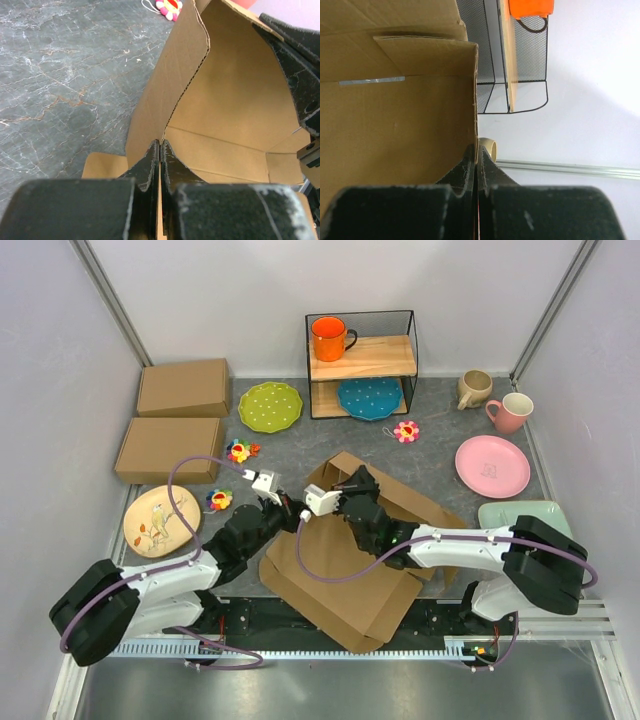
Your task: Fold the paper box
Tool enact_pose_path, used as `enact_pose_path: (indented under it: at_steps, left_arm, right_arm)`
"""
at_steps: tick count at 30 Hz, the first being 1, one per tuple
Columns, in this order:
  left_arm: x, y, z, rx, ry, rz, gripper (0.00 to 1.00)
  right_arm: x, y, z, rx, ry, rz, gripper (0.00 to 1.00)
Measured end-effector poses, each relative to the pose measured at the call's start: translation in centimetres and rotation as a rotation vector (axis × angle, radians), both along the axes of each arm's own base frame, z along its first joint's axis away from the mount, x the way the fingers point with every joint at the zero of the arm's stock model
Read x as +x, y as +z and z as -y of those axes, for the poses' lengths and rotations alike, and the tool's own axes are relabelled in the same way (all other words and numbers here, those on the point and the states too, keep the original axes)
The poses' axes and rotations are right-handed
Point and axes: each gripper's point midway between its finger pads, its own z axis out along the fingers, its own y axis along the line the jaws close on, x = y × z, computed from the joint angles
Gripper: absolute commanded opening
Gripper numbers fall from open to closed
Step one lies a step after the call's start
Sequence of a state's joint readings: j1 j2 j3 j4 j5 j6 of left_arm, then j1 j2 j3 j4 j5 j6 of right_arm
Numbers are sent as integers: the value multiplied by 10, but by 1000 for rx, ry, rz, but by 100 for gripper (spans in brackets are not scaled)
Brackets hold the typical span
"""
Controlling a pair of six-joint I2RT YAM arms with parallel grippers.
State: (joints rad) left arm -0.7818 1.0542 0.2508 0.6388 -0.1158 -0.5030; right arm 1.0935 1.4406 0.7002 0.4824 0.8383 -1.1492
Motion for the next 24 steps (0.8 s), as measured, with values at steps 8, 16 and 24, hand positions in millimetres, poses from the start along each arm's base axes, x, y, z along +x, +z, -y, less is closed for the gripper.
enact_pose_path:
  at_steps: [8,16,24]
  left_arm:
    - [-4,-7,15,-45,-3,-5,2]
    - [-5,-25,23,-57,-4,-50,5]
    - [-8,-29,27,-66,-20,-77,25]
  right_arm:
    - [-12,-4,10,17,-16,39,0]
    - [-25,-4,15,36,-5,83,0]
    - [-27,-5,17,32,-7,92,0]
